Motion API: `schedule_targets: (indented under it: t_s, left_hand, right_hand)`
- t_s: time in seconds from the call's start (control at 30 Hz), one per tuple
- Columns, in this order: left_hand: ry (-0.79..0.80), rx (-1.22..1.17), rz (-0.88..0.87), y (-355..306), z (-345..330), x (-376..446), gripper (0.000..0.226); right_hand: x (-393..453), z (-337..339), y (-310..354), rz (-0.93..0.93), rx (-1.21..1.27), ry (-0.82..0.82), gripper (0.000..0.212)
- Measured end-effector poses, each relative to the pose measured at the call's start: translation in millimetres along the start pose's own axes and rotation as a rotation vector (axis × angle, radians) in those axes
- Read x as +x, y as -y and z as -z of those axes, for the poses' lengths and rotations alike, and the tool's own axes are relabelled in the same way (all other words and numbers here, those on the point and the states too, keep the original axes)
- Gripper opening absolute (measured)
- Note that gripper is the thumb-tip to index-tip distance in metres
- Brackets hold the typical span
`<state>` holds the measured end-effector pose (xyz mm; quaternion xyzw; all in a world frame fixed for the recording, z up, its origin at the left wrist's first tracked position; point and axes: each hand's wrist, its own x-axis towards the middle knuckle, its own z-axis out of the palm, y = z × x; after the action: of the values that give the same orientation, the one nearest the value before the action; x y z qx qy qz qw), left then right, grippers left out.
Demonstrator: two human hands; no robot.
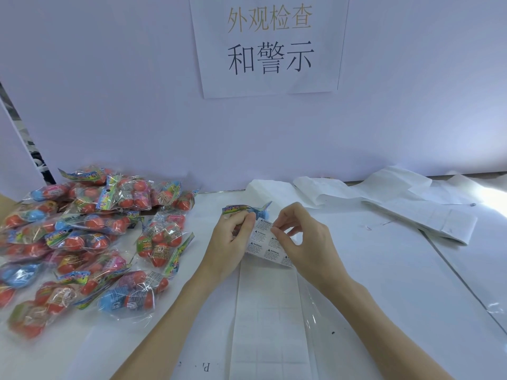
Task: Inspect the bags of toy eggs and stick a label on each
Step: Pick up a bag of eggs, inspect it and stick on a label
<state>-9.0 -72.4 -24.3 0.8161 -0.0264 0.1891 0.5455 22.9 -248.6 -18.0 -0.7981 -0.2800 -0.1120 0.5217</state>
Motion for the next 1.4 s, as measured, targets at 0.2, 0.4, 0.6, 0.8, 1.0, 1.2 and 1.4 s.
schedule_targets:
  t_s: [0.2,0.4,0.6,0.8,1.0,1.2,1.4]
  left_hand:
    - [-0.011,0.003,-0.004,-4.4,0.4,-0.8,0.037]
    - [-0.031,-0.088,0.038,-3.2,4.3,1.6,0.041]
    - [-0.087,-0.251,0.097,5.9,6.2,4.0,0.035]
    - [-0.207,-0.37,0.076,7.3,12.7,4.5,0.031]
    - [-0.199,-0.483,0.094,4.4,12.1,4.6,0.046]
    - [-0.149,-0.484,0.127,5.2,10.3,4.6,0.023]
    - [-0.078,-0.514,0.147,3.8,12.0,5.9,0.035]
  right_hand:
    - [0.5,-0.1,-0.6,0.024,-0.019,0.005,0.016]
    - [-0.1,0.4,4.6,0.048,0.02,0.042,0.016]
    - [5.7,9.7,14.2,-0.315,0.685,-0.112,0.006]
    - [11.9,20.4,8.3,-0.472,0.789,-0.234,0.007]
    - [11.9,13.1,9.6,-0.48,0.715,-0.168,0.004]
    - [10.1,10.6,7.6,-0.494,0.655,-0.096,0.024]
    - [9.3,12.1,7.2,-0.458,0.673,-0.039,0.034]
